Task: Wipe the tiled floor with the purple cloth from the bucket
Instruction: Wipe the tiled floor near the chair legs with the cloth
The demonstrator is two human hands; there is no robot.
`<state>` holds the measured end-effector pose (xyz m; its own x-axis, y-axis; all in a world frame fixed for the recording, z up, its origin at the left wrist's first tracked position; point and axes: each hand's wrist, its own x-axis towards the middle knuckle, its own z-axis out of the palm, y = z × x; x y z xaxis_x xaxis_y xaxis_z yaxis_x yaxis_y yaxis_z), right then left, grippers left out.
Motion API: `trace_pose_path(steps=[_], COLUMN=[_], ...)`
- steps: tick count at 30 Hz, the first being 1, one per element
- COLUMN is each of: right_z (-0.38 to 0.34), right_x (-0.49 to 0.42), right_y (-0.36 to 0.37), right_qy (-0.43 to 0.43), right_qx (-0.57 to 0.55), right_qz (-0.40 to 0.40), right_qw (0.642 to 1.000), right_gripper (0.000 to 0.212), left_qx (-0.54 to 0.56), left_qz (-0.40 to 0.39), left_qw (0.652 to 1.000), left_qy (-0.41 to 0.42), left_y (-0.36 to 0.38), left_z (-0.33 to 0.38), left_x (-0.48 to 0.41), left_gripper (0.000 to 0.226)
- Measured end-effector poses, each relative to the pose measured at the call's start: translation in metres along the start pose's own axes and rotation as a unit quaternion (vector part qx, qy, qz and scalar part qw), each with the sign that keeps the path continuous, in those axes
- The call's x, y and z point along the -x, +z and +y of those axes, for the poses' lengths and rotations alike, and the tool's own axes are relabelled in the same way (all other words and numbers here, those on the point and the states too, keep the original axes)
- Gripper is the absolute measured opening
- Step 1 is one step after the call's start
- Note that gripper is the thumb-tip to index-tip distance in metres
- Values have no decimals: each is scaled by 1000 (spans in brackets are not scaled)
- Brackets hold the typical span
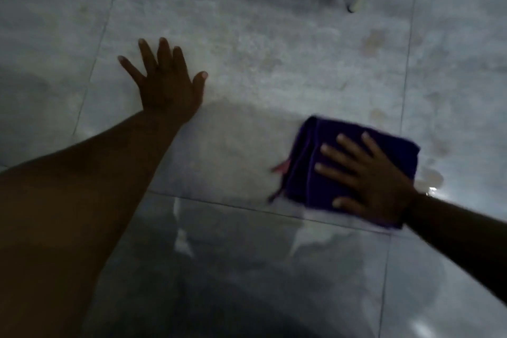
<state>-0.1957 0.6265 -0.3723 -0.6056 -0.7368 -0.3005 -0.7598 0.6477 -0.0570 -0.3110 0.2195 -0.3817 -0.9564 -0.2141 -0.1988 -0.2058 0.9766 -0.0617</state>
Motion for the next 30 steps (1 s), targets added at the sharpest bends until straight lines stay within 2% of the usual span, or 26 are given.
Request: trace_pose_path(steps=[2, 4, 6, 7, 9, 12, 14, 17, 20, 22, 24, 25, 28, 30], right_z=[33, 35, 10, -8, -44, -59, -36, 21, 64, 65, 43, 24, -28, -32], right_x=[-6, -29, -51, -54, -32, 45, 93, 119, 79, 33, -2, -8, 39, 91], right_y=[-5, -14, -16, -14, -4, 17, 26, 29, 14, 2, -3, -1, 15, 25], right_qy=[106, 208, 244, 224, 120, 17, 23, 123, 220, 244, 217, 177, 62, 38], right_qx=[-7, -23, -28, -23, -25, -27, -25, -34, -34, -33, -34, -37, -40, -53], right_qz=[1, 29, 48, 55, 55, 41, 25, 2, 17, 34, 53, 58, 47, 36], right_qw=[994, 977, 968, 973, 991, 999, 999, 992, 975, 968, 974, 982, 996, 997], right_gripper=[71, 72, 73, 73, 70, 66, 68, 71, 71, 72, 72, 72, 68, 67], left_qx=[-2, 37, 67, 73, 65, 34, 29, 31, 38, 48, 45, 42, 50, 71], left_qz=[32, 38, 20, 14, 19, 51, 66, 79, 62, 53, 55, 61, 103, 106], left_qw=[996, 988, 984, 984, 985, 984, 982, 981, 983, 983, 984, 985, 981, 976], left_qy=[84, 148, 163, 159, 161, 169, 174, 173, 167, 167, 162, 157, 157, 175], left_y=[-5, -5, 2, 8, 17, 26, 29, 30, 28, 26, 24, 23, 8, 0], left_z=[23, 57, 87, 95, 97, 91, 92, 95, 96, 97, 98, 97, 109, 125], left_x=[23, 45, 64, 71, 80, 81, 82, 83, 83, 83, 80, 80, 67, 54], left_gripper=[79, 75, 74, 75, 76, 76, 76, 75, 76, 77, 76, 75, 62, 60])
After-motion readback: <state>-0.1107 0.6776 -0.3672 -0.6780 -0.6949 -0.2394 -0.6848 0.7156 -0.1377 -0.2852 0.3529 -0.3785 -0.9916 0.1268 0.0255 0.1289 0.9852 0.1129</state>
